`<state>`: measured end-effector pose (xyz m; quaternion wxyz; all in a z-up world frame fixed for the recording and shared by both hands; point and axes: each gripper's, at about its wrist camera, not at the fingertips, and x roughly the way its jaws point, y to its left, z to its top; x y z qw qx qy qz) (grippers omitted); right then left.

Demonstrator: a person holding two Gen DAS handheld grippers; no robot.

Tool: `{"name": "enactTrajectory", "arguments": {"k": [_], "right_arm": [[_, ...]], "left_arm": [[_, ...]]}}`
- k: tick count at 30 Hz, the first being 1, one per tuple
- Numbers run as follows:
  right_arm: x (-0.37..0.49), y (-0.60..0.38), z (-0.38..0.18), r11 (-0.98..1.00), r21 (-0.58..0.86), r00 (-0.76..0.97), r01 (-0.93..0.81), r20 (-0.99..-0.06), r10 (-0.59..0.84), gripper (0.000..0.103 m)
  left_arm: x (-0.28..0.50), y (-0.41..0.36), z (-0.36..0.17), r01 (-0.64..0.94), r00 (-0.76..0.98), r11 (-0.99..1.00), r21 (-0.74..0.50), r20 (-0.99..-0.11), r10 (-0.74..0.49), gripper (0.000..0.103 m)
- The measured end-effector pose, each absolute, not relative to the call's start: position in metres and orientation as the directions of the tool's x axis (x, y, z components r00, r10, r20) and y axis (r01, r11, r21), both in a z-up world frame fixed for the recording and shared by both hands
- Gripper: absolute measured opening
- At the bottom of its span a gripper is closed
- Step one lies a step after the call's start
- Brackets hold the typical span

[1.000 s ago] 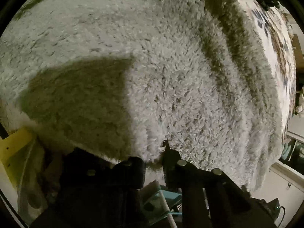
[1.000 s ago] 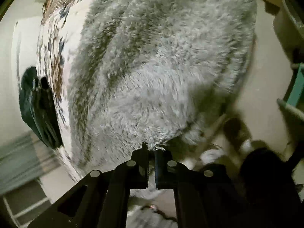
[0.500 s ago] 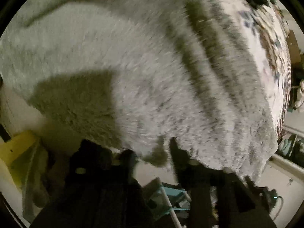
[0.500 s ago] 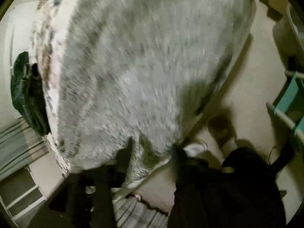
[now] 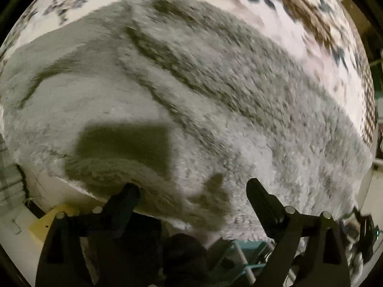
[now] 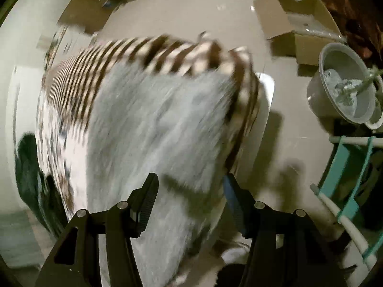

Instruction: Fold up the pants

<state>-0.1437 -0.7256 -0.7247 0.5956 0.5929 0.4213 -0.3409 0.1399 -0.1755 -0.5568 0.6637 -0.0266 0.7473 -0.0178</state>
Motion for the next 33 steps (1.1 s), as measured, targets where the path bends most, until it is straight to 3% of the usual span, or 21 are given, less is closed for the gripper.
{"name": "enactTrajectory", "arguments": {"k": [8,10,11,15,17,19,21,25,27,31,33], "right_arm": [[-0.149,-0.778,-0.767,0.005,0.542,0.541,0.840,-0.839,0.064,0.061],[-0.146,-0.780,-0.763,0.040,0.573,0.573,0.819,-0.820,0.017,0.039],[-0.145,-0.780,-0.757,0.062,0.581,0.582,0.812,-0.813,-0.012,0.016],[-0.140,-0.778,-0.732,0.123,0.644,0.654,0.755,-0.753,-0.073,0.013],[-0.135,-0.782,-0.733,0.148,0.665,0.677,0.732,-0.735,-0.044,0.014],[-0.126,-0.788,-0.746,0.165,0.613,0.619,0.772,-0.785,0.018,0.027],[-0.119,-0.787,-0.760,0.157,0.593,0.592,0.790,-0.804,0.059,0.051],[-0.124,-0.782,-0.772,0.129,0.603,0.600,0.788,-0.798,0.064,0.051],[-0.126,-0.781,-0.774,0.108,0.607,0.606,0.788,-0.794,0.044,0.051],[-0.139,-0.776,-0.778,0.055,0.553,0.551,0.831,-0.833,0.045,0.051],[-0.151,-0.772,-0.782,0.031,0.554,0.553,0.832,-0.832,0.043,0.062]], "left_arm": [[0.128,-0.200,-0.531,0.045,-0.132,0.996,-0.083,-0.988,-0.076,0.090],[0.132,-0.213,-0.539,0.066,-0.146,0.995,-0.076,-0.987,-0.066,0.090],[0.136,-0.216,-0.543,0.062,-0.160,0.994,-0.091,-0.984,-0.080,0.090],[0.157,-0.237,-0.535,0.102,-0.112,0.990,-0.096,-0.990,-0.084,0.090],[0.166,-0.250,-0.537,0.113,-0.109,0.988,-0.108,-0.989,-0.096,0.090],[0.174,-0.261,-0.551,0.139,-0.116,0.985,-0.104,-0.989,-0.089,0.090],[0.183,-0.265,-0.572,0.152,-0.139,0.982,-0.109,-0.986,-0.088,0.090],[0.193,-0.265,-0.617,0.186,-0.186,0.978,-0.091,-0.981,-0.056,0.091],[0.193,-0.269,-0.630,0.203,-0.179,0.975,-0.091,-0.982,-0.055,0.103],[0.191,-0.272,-0.637,0.222,-0.155,0.972,-0.071,-0.987,-0.037,0.103],[0.190,-0.282,-0.641,0.219,-0.153,0.974,-0.055,-0.988,-0.021,0.103]]}}
